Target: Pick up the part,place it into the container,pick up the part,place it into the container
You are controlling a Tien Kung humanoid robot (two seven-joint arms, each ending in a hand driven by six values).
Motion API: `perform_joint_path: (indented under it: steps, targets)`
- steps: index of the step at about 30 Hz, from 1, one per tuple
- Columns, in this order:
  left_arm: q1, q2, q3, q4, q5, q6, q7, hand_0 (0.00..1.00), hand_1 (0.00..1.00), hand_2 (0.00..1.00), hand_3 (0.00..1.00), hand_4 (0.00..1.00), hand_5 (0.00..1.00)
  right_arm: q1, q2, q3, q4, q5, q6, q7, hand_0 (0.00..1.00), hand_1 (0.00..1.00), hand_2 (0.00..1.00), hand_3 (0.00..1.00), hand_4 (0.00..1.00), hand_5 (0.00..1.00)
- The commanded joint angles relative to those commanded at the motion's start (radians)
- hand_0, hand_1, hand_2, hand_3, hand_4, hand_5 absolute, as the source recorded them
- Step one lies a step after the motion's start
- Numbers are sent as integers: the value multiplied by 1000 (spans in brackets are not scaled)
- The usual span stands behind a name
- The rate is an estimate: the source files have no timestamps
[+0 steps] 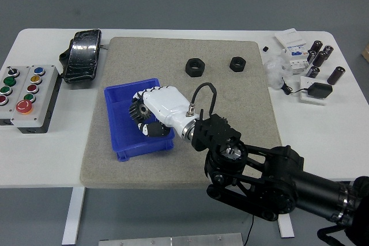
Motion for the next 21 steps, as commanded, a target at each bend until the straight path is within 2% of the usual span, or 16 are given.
perform_joint_path:
  steps: [5, 6, 7, 11, 12, 13, 15, 17, 18, 21]
  targets:
    - [-1, -1, -1, 0, 1, -1, 1, 656, 590, 555, 621, 660, 418, -4, 0, 7, 1, 5, -11, -6, 692, 811, 805, 860, 695, 301]
    - [-1, -1, 0, 0, 1, -1, 1, 655, 590, 554, 620, 660, 422, -7, -1, 11, 2, 5, -15, -7, 685, 810, 840, 917, 778, 346]
    - [-1, -1, 0, 0, 1, -1, 1, 655, 590, 554, 620, 660, 422, -10, -2, 17, 2, 7, -21, -7, 685, 810, 840, 917, 778, 346]
    - [-2, 0, 1, 0, -2, -1, 0, 655, 590, 554, 620, 660, 422, -47, -23, 88, 29, -7, -56, -23, 685, 810, 840, 917, 778, 346]
    - [-2, 0, 0, 0, -2, -1, -1, 656, 590, 554, 620, 660, 420, -58, -33, 110, 41, -24, -57, -39, 580, 767, 816, 887, 777, 342]
    - [-1, 0, 1, 0, -3, -1, -1, 656, 590, 554, 620, 660, 420, -72, -48, 137, 55, -47, -50, -61, 580, 767, 816, 887, 777, 342]
    - [0, -1, 1, 0, -5, 0, -1, 656, 590, 554, 620, 660, 420, -94, -83, 192, 86, -96, -8, -110, 580, 767, 816, 887, 777, 342]
    - [2, -1, -1, 0, -3, 1, 0, 656, 590, 554, 620, 660, 420, -111, -121, 246, 119, -136, 58, -145, 580, 767, 816, 887, 777, 342]
    - [3, -1, -2, 0, -3, 1, 1, 656, 590, 554, 619, 658, 420, -120, -140, 271, 133, -142, 94, -145, 438, 716, 813, 885, 958, 550]
    - [4, -2, -4, 0, -2, 2, 1, 656, 590, 554, 619, 658, 420, -147, -176, 336, 157, -120, 200, -145, 438, 716, 813, 885, 958, 550]
